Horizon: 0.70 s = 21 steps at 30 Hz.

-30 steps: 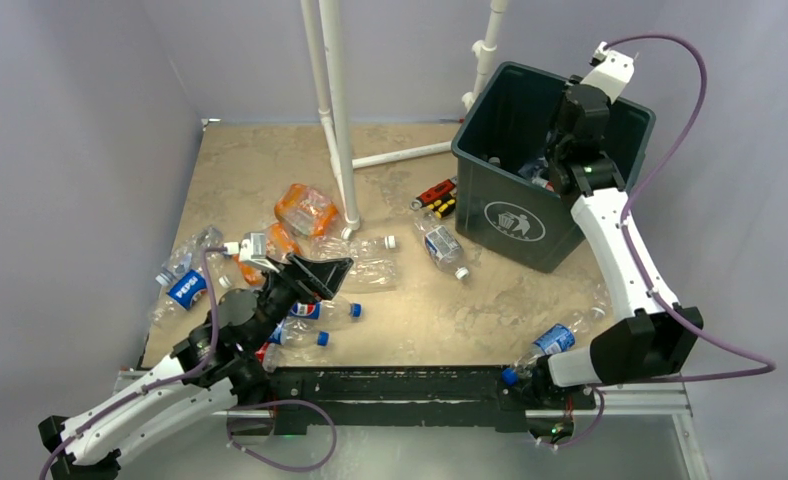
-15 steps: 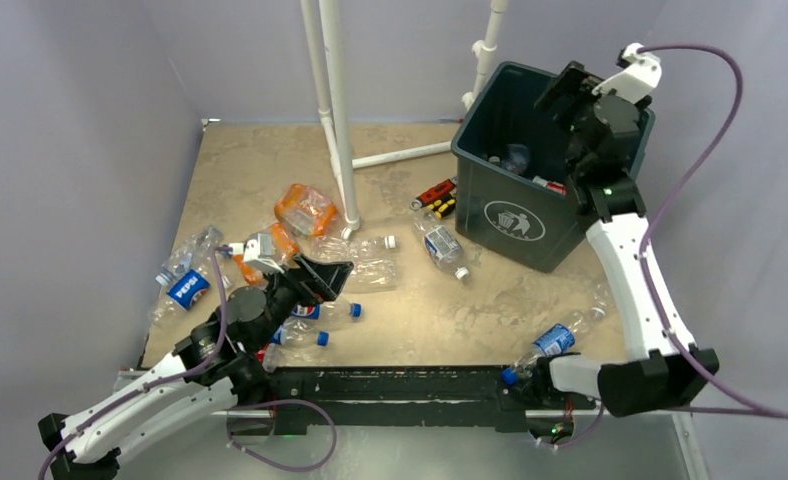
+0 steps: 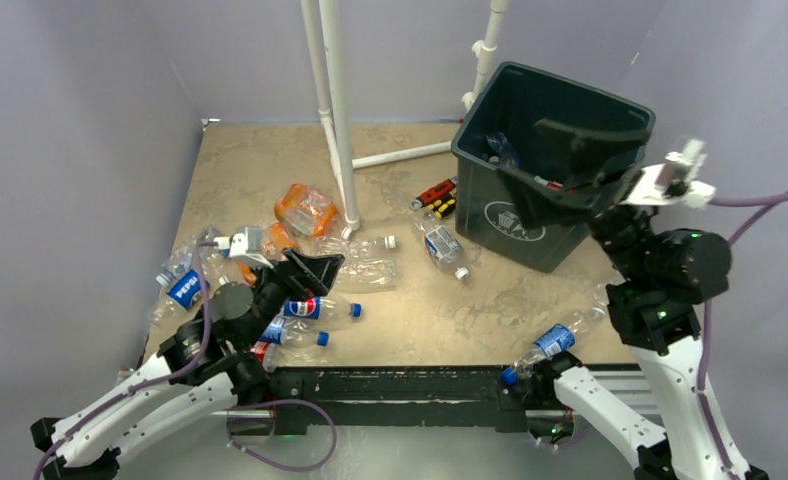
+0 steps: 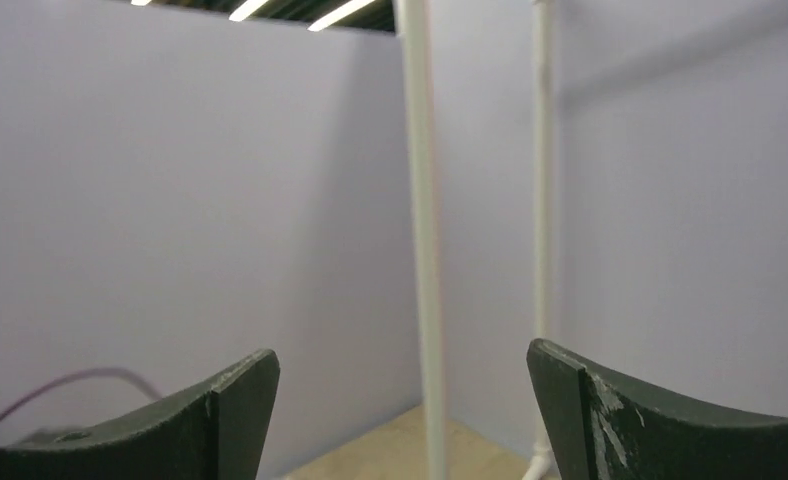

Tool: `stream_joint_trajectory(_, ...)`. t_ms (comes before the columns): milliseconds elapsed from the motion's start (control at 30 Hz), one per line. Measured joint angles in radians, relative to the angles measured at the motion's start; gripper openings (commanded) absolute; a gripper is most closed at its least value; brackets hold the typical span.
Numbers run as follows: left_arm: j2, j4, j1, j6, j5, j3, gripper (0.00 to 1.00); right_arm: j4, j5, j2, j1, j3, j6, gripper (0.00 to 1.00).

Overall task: Put the plastic bottles in the bin
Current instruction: Place the plastic bottle in the trash bin.

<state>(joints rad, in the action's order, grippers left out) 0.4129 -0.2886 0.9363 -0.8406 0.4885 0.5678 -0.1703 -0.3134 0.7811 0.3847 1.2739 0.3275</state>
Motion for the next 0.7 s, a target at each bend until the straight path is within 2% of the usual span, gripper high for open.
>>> stream_joint_trajectory(133, -0.070, 0.006, 0.000, 0.025, 0.018, -0.004, 0.99, 0.037, -0.149, -0.025, 0.035, -0.122, -0.007, 0.99)
stream_joint_trajectory(333, -0.086, 0.016, 0.000, 0.052, 0.049, -0.032, 0.99, 0.120, -0.161, -0.022, 0.135, -0.274, -0.056, 0.99)
stream_joint_trajectory(500, 0.017, -0.001, 0.000, 0.051, 0.075, -0.032, 0.98, 0.154, -0.020, 0.000, 0.333, -0.319, -0.089, 0.99)
stream_joint_trajectory(700, 0.095, -0.047, 0.000, 0.041, 0.112, -0.032, 0.98, 0.105, 0.249, 0.062, 0.618, -0.428, -0.058, 0.99)
